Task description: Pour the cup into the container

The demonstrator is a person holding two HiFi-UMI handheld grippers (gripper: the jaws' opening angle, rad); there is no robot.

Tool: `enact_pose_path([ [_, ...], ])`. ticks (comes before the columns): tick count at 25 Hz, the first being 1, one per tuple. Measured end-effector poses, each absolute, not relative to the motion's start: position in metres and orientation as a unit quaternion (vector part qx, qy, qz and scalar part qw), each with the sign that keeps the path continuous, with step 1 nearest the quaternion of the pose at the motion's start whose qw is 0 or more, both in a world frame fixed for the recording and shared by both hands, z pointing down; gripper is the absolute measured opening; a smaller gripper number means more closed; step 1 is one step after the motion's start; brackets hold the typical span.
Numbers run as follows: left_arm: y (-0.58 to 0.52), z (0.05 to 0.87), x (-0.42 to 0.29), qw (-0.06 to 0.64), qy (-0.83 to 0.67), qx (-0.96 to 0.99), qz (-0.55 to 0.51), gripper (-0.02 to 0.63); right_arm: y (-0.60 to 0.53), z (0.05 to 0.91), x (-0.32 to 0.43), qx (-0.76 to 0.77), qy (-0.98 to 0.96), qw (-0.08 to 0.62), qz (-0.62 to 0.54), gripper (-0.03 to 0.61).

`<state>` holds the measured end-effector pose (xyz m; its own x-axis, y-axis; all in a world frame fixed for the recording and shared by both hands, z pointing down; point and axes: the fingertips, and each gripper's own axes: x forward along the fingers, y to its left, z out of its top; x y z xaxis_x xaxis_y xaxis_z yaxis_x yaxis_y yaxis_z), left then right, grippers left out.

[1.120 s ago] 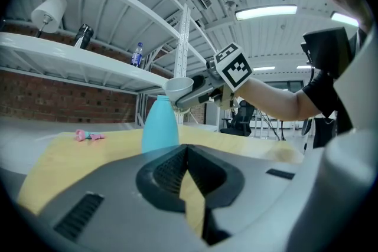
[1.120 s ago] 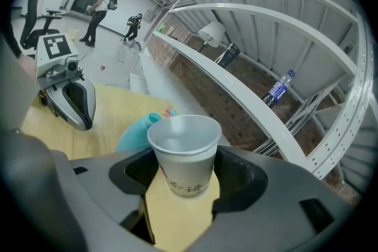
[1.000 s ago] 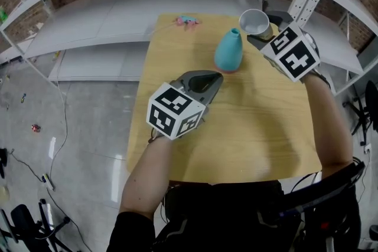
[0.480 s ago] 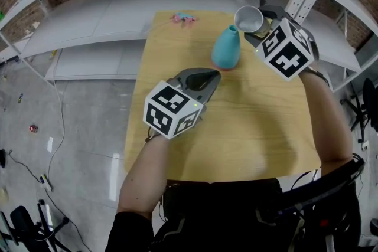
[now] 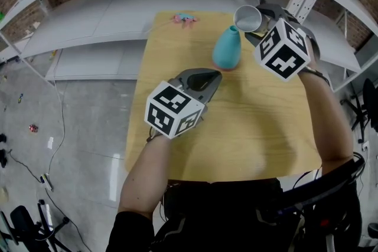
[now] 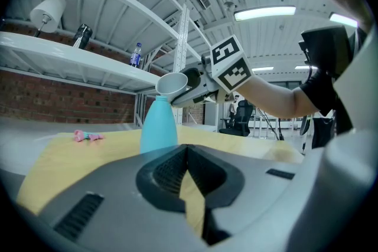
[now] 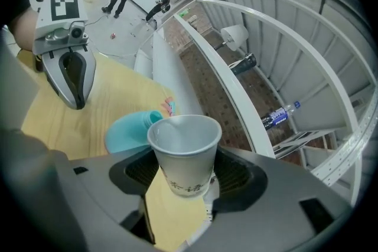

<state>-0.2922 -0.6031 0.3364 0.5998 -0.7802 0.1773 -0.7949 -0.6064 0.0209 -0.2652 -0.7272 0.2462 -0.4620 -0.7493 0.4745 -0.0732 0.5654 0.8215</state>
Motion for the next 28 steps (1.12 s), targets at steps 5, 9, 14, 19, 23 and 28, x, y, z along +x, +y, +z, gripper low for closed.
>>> enact_pose_path([
  [5, -0.6030, 0.3362, -0.2929, 0.048, -0.441, 0.893, 0.075, -0.002, -0.7272, 0.2481, -0.2667, 0.265, -0.758, 0.454, -0.387, 0.295],
  [9, -0.6024, 0.3361, -0.2925, 0.048, -0.440, 0.894, 0.075, -0.002, -0.7279, 0.2477, -0.2659, 0.266, -0.753, 0.457, -0.391, 0.295],
  [14, -0.6021, 0.3366, -0.2918, 0.047, -0.439, 0.894, 0.075, -0.002, -0.7293, 0.2473, -0.2642, 0.269, -0.750, 0.458, -0.395, 0.295],
  [19, -0.6027, 0.3362, -0.2921, 0.048, -0.440, 0.894, 0.075, -0.002, -0.7306, 0.2480, -0.2649, 0.268, -0.747, 0.460, -0.397, 0.295],
  [23, -0.6022, 0.3366, -0.2908, 0.049, -0.439, 0.894, 0.076, -0.002, -0.7297, 0.2488, -0.2649, 0.267, -0.747, 0.460, -0.398, 0.295],
  [28, -0.6017, 0.3363, -0.2912, 0.048, -0.439, 0.894, 0.075, -0.002, -0.7290, 0.2464, -0.2663, 0.268, -0.738, 0.464, -0.410, 0.295],
])
